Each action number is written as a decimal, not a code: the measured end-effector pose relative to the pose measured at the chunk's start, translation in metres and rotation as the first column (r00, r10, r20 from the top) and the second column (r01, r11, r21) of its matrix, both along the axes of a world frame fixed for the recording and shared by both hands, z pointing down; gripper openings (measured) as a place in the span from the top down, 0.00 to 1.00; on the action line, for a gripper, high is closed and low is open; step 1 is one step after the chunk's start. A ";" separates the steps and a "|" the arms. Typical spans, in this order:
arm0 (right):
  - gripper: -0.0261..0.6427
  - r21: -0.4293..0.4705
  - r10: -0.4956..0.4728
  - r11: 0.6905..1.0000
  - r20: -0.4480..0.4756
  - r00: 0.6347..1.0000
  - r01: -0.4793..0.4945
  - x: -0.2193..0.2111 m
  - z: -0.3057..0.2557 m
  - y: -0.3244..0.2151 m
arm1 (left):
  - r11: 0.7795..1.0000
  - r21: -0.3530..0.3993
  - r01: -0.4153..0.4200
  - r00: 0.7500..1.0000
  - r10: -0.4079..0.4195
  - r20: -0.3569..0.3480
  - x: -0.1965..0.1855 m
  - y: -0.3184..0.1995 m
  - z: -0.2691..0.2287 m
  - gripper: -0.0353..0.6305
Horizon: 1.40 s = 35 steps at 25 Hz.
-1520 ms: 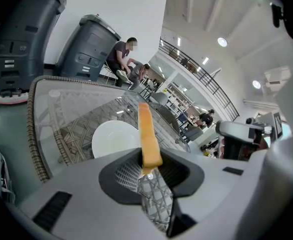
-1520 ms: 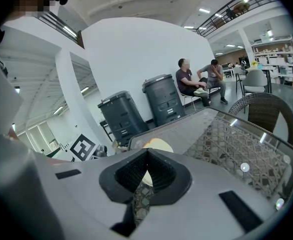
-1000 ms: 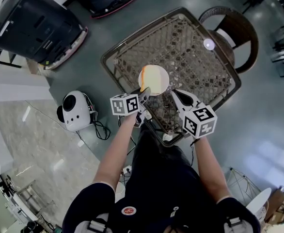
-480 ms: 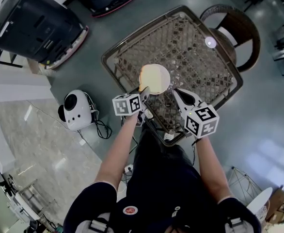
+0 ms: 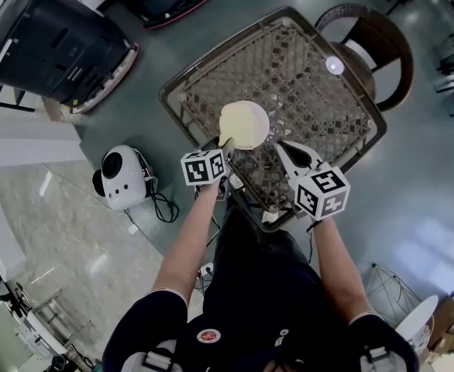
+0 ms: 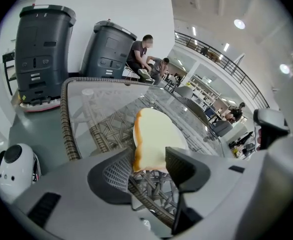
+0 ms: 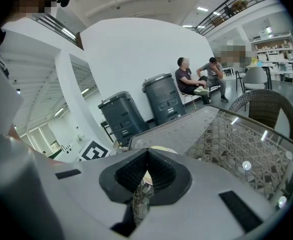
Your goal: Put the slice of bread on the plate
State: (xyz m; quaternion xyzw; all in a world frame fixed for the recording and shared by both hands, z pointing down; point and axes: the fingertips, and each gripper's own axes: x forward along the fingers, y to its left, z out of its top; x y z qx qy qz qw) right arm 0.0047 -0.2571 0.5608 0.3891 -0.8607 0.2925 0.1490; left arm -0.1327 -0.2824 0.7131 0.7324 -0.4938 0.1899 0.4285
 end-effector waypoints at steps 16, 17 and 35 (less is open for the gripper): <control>0.95 0.087 -0.022 0.996 0.048 0.999 0.018 -0.001 -0.038 0.006 | 0.920 0.353 -0.169 0.968 0.087 0.237 0.016 0.010 -0.112 0.70; 0.95 0.097 -0.025 0.995 0.053 0.998 0.020 -0.001 -0.043 0.007 | 0.910 0.375 -0.178 0.966 0.089 0.242 0.019 0.013 -0.122 0.73; 0.95 0.269 -0.109 0.960 0.119 0.987 0.073 -0.010 -0.115 0.035 | 0.753 0.612 -0.242 0.969 0.155 0.192 0.070 0.079 -0.264 0.94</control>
